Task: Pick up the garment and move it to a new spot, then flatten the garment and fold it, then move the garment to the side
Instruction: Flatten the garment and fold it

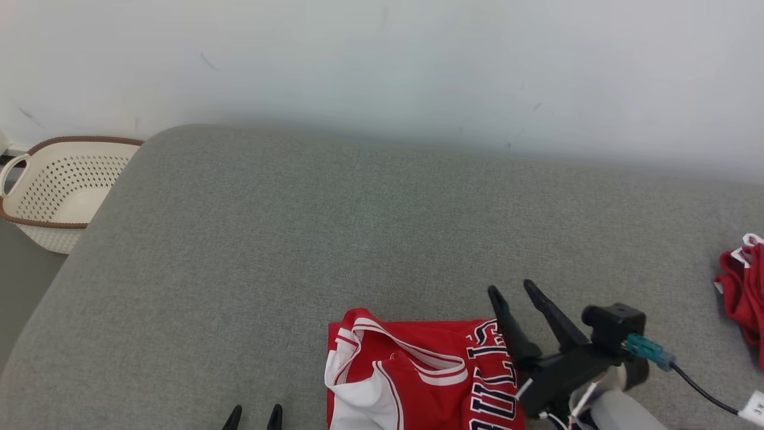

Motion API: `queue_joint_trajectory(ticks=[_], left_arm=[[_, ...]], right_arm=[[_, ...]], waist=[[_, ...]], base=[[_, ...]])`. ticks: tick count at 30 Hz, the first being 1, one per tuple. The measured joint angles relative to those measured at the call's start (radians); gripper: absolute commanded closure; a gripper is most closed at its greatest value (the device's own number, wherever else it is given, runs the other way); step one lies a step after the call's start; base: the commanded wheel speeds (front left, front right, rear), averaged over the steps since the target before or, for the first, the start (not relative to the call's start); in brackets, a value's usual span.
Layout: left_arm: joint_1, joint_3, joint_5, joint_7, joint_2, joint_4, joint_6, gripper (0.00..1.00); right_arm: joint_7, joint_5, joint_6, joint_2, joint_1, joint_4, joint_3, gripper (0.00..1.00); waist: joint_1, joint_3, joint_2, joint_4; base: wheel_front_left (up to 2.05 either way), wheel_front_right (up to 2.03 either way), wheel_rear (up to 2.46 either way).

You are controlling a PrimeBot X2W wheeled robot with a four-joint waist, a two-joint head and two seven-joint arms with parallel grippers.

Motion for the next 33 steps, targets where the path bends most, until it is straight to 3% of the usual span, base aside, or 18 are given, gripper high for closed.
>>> queue_joint_trajectory(ticks=[5,11,16,24,33], left_arm=[[0.002,-0.002,0.002,0.0,0.0,-0.008,0.0,0.0],[0.002,-0.007,0.004,0.0,0.0,-0.012,-0.002,0.0],[0.017,-0.005,0.011,0.0,0.0,-0.008,-0.005,0.0],[0.017,0.001,0.013,0.0,0.0,-0.004,-0.007,0.0],[0.017,-0.005,0.007,0.0,0.0,-0.005,-0.004,0.0]], right_arm=[[0.0,-0.04,0.0,-0.024,0.086,0.019,-0.098,0.0],[0.0,-0.075,0.0,-0.012,0.133,0.042,-0.123,0.0],[0.0,-0.091,0.0,0.005,0.139,-0.021,-0.021,0.0],[0.0,-0.035,0.0,-0.04,0.14,-0.153,0.211,0.0],[0.0,0.007,0.0,-0.062,0.087,-0.11,0.329,0.0]], waist=[[0.0,-0.011,0.0,-0.013],[0.0,-0.012,0.0,-0.007],[0.0,-0.012,-0.0001,0.006],[0.0,-0.009,-0.0001,0.022],[0.0,-0.002,0.0,0.031]], base=[[0.0,0.0,0.0],[0.0,0.0,0.0],[0.0,0.0,0.0],[0.0,0.0,0.0],[0.0,0.0,0.0]])
